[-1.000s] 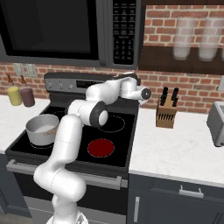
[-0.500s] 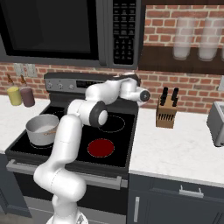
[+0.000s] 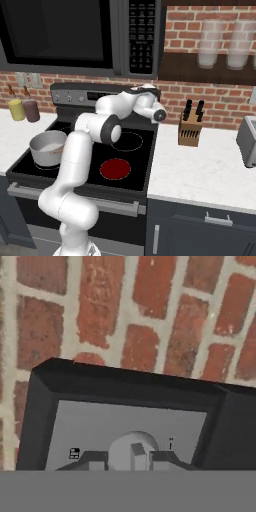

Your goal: Turn off the front right burner of the stove.

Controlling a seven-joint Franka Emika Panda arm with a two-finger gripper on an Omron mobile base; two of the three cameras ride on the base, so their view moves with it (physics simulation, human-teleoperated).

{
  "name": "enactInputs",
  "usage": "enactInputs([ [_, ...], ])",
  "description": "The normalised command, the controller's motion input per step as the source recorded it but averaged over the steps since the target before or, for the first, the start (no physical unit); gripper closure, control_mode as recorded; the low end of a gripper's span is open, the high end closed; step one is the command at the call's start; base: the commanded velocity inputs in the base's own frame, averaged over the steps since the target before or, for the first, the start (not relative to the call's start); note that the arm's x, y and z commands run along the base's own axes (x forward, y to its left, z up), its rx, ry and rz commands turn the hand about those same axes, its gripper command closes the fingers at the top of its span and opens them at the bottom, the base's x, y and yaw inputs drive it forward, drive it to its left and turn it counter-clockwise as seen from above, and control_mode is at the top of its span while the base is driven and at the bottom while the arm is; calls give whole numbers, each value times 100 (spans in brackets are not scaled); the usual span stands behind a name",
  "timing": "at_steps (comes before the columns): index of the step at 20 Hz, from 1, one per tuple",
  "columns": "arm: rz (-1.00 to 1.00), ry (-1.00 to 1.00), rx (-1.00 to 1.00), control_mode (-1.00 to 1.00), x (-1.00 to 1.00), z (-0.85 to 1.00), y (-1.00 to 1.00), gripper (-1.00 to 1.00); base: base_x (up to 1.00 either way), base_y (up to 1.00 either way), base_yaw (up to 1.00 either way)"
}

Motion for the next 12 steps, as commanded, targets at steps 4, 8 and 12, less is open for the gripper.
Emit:
enactInputs([
  [4,-21,2,34,-100,0,0,0,100,0,0,0],
  [8,-20,5,36,-100,0,0,0,100,0,0,0],
  [12,-18,9,38,-100,8,1,0,100,0,0,0],
])
